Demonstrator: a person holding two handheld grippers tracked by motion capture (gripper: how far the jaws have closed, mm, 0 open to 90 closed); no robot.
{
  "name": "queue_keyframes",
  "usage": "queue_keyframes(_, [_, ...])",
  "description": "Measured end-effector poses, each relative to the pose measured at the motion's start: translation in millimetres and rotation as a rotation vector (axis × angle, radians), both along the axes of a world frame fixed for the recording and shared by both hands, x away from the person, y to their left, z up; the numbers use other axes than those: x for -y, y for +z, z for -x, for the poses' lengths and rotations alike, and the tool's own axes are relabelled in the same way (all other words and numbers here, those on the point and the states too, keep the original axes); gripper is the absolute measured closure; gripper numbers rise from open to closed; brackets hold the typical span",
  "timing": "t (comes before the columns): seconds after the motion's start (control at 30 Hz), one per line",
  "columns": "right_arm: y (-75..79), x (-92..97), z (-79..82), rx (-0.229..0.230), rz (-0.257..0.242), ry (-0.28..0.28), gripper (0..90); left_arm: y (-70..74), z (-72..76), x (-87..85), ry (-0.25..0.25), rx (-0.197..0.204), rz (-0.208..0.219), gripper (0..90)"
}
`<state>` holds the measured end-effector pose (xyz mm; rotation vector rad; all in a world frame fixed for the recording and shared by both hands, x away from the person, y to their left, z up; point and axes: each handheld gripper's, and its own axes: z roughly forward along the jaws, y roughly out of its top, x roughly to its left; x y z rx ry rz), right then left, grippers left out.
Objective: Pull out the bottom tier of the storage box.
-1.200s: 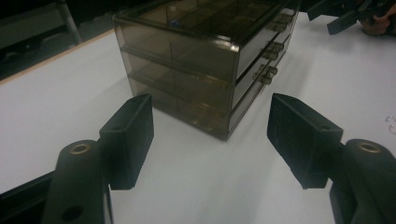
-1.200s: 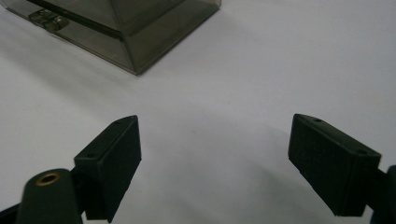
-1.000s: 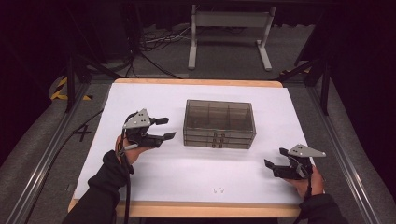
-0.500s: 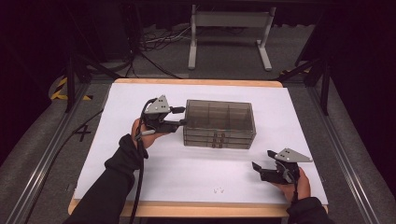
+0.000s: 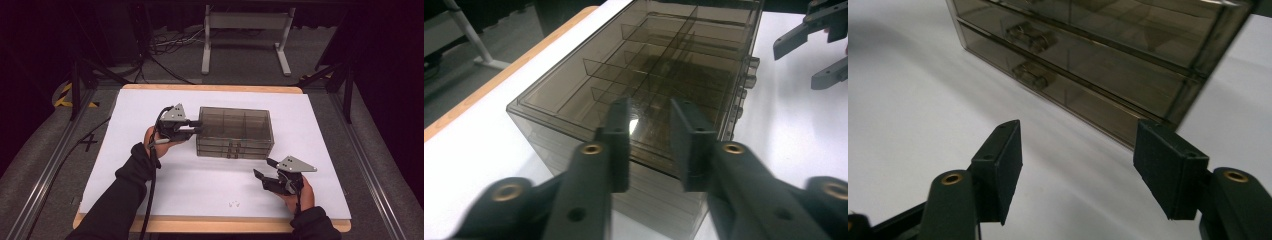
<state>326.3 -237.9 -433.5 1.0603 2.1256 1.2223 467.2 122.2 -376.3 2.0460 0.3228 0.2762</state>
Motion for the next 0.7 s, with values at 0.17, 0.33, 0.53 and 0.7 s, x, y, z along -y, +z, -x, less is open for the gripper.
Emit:
queue_keyframes(0.17, [-3.0,-26.3,-8.5,-0.008,-0.004,-0.069,42.2,1.9,0.0,0.4,0.015,0.016,-0.032,89.6])
queue_keyframes(0.33, [-6.3,-60.4,-14.5,-0.016,0.038,-0.16,43.5,0.9,0.6,-0.7,0.027,0.018,-0.027,90.0])
queue_keyframes(0.53, [-11.9,-86.8,-19.3,-0.067,0.012,-0.232,44.2,1.0,2.8,-0.6,0.036,0.009,-0.027,90.0])
queue_keyframes(0.7, [-15.5,-101.6,-23.3,-0.099,0.028,-0.283,44.0,0.8,3.2,-0.8,0.033,0.013,-0.027,90.0])
